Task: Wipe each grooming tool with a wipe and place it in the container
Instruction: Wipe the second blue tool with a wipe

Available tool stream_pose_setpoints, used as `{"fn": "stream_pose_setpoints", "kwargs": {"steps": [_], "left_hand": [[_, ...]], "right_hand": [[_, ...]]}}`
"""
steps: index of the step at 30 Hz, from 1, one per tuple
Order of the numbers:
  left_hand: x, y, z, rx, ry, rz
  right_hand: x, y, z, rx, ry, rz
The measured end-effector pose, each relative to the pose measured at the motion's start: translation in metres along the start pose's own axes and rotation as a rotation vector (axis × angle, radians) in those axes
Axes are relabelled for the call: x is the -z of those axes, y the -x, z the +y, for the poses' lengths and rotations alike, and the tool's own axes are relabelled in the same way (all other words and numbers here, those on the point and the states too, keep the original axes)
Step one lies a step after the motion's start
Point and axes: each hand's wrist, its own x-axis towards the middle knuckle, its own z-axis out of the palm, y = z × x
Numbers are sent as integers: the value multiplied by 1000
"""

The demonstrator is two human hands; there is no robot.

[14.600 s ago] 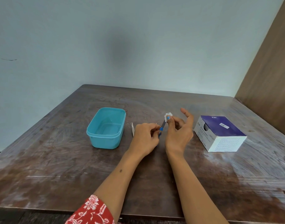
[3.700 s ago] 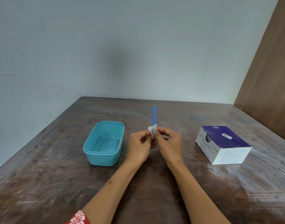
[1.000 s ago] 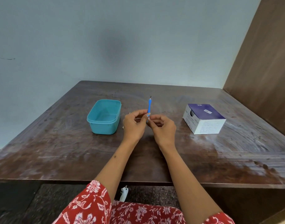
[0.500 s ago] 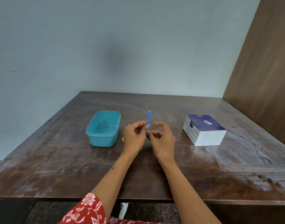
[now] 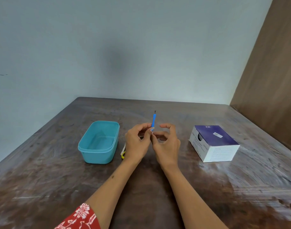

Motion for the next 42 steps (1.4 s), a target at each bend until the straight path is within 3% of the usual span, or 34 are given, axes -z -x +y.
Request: {"fn": "stream_pose_setpoints", "kwargs": {"steps": [12,16,21,27,33,38,42], "left_hand": [[1,-3,-1,45,-2,-50],[1,-4,-3,87,34,-28],[0,-4,-3,130,89,-25],[3,-9,-4,170,167,49],[0,-7,-3,156,163,15],[2,-8,-4,158,172,11],[1,-6,-5,155,168,-40]], "right_hand": [[-1,-1,1,31,101,-25],[0,0,5,-34,127,-91],[-1,1,2,49,104,-40],[1,1,7,-7,123,-174],[1,0,1,50,52,-68],[1,1,2,30,68,-124],[1,0,0,57,54,-37]]}}
